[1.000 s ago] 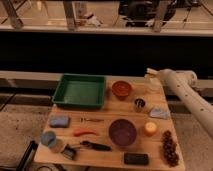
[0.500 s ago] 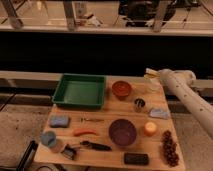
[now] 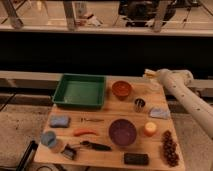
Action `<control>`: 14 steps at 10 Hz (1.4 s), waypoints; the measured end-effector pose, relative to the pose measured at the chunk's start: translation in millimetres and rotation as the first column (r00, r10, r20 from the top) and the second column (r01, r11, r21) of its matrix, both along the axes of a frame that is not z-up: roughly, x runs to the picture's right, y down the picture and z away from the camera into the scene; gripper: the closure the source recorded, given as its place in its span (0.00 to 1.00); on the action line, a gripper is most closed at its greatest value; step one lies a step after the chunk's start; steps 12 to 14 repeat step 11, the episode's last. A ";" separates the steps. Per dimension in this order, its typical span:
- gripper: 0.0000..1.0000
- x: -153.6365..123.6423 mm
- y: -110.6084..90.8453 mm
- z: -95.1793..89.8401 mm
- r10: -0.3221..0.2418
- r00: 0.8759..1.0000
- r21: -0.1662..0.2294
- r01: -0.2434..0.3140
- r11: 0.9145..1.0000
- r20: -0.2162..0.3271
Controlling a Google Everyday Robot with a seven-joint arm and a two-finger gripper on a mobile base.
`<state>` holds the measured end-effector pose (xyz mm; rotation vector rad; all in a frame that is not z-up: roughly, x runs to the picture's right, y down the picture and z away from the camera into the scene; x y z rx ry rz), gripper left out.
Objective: Place banana in paper cup
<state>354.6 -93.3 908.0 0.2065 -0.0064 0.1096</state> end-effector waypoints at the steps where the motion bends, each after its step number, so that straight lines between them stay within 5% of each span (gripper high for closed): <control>1: 0.20 -1.7 -0.5 0.9 0.001 1.000 0.001 -0.001 1.000 -0.001; 5: 0.20 -1.3 -3.0 0.2 0.010 1.000 0.014 -0.010 1.000 -0.011; 11: 0.20 4.2 -36.0 -46.4 0.050 0.999 0.099 -0.049 0.994 -0.007; 14: 0.20 4.2 -36.0 -46.4 0.050 0.999 0.099 -0.049 0.994 -0.007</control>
